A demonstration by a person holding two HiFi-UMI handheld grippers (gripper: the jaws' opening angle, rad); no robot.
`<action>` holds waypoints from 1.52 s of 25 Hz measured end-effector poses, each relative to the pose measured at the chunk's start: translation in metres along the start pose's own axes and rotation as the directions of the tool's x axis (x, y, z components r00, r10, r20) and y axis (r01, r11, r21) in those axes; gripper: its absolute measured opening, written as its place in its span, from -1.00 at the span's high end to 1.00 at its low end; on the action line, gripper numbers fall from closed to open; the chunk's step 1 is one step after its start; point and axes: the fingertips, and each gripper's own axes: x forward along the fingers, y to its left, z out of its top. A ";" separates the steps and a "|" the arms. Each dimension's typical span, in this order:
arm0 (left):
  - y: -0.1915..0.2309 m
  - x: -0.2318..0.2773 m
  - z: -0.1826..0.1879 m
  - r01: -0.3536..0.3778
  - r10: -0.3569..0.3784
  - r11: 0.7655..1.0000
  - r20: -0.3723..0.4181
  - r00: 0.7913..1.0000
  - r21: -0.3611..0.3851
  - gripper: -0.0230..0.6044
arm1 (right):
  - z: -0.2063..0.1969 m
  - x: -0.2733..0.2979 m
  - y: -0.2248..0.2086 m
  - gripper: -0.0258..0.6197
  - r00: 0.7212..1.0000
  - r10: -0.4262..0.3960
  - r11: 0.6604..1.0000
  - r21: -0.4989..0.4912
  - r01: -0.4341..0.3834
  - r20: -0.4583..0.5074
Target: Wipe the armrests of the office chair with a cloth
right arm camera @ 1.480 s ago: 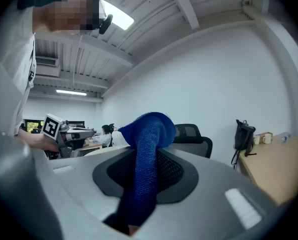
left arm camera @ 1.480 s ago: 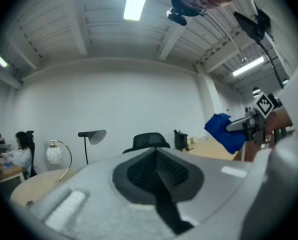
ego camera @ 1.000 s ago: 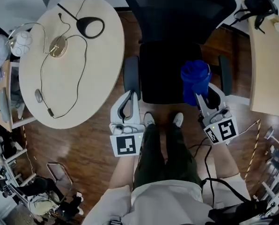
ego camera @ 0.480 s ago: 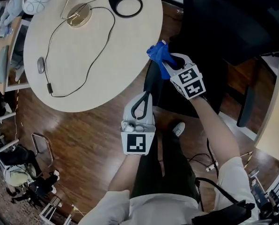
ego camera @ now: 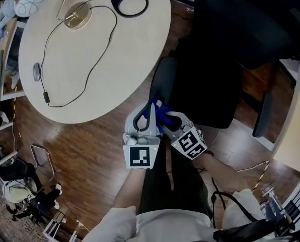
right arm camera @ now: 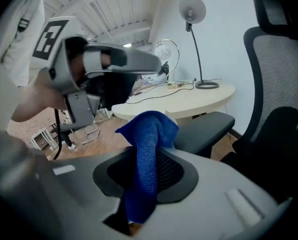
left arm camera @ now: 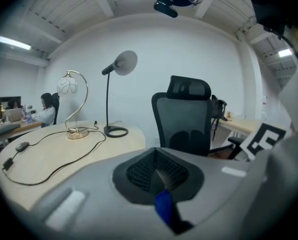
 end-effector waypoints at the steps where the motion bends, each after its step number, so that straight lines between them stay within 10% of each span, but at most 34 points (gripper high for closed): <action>1: -0.002 0.002 -0.004 0.004 -0.004 1.000 -0.006 1.000 -0.006 0.92 | 0.002 -0.004 0.001 0.62 0.999 -0.008 1.000 0.011 0.008 0.042; 9: -0.048 0.033 -0.008 0.060 -0.060 0.998 0.005 0.998 0.015 0.92 | 0.004 -0.073 -0.137 0.63 0.913 -0.285 0.957 0.137 0.255 0.292; 17: -0.062 0.040 -0.038 0.046 -0.048 0.995 0.021 0.999 0.085 0.92 | -0.049 0.061 -0.185 0.63 0.920 -0.229 0.965 0.199 0.171 0.319; 24: -0.069 0.033 -0.047 0.071 -0.068 0.992 -0.028 0.997 0.107 0.92 | -0.156 0.149 -0.250 0.62 0.966 -0.256 0.910 0.345 0.231 0.028; 30: -0.087 0.047 -0.026 0.114 -0.110 0.983 -0.032 0.993 0.143 0.92 | -0.088 0.016 -0.214 0.63 0.903 -0.336 0.919 0.305 0.252 0.268; 32: -0.113 0.063 -0.010 0.195 -0.196 0.970 -0.009 0.981 0.146 0.92 | -0.070 -0.098 -0.197 0.63 0.838 -0.459 0.874 0.320 0.366 0.295; 36: -0.197 0.099 0.021 0.356 -0.372 0.915 0.062 0.926 0.189 0.92 | -0.112 -0.332 -0.215 0.63 0.631 -0.772 0.601 0.412 0.685 0.078; 38: -0.252 0.110 0.028 0.412 -0.430 0.889 0.055 0.901 0.200 0.92 | -0.147 -0.398 -0.232 0.62 0.594 -0.803 0.518 0.433 0.737 -0.049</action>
